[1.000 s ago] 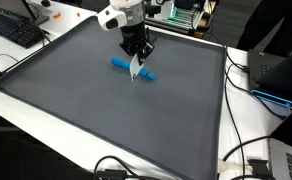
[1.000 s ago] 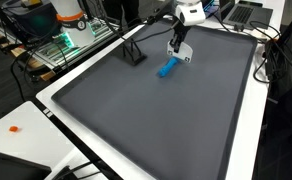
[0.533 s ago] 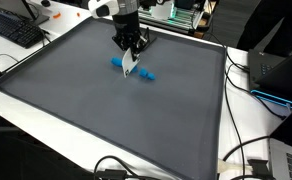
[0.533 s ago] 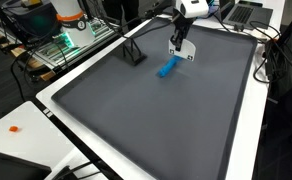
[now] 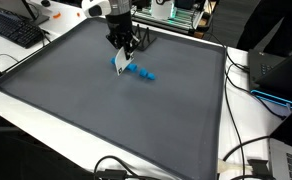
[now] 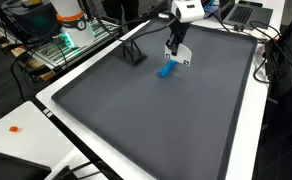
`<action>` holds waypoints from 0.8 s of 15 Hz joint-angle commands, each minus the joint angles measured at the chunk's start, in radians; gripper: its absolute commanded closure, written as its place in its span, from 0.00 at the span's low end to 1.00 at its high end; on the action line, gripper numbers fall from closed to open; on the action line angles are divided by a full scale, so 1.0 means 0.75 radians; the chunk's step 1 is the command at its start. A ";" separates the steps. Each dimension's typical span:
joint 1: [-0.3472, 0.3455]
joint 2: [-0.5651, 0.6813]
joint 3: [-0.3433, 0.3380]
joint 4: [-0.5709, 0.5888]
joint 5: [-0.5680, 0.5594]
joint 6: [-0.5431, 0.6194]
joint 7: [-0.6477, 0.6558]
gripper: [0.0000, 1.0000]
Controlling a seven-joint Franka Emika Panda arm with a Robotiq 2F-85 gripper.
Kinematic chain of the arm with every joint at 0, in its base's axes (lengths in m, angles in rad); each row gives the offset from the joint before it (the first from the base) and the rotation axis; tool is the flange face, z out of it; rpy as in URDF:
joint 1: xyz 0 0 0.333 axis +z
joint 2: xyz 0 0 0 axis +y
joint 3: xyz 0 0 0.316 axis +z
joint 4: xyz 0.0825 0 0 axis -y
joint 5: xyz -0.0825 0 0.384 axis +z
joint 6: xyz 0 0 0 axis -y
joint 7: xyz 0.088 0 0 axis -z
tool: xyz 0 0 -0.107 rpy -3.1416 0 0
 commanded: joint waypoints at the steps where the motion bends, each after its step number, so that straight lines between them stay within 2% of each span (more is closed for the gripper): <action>1: -0.011 -0.004 -0.002 -0.039 -0.022 0.008 0.000 0.99; 12: -0.015 0.055 0.005 -0.070 -0.009 0.036 -0.012 0.99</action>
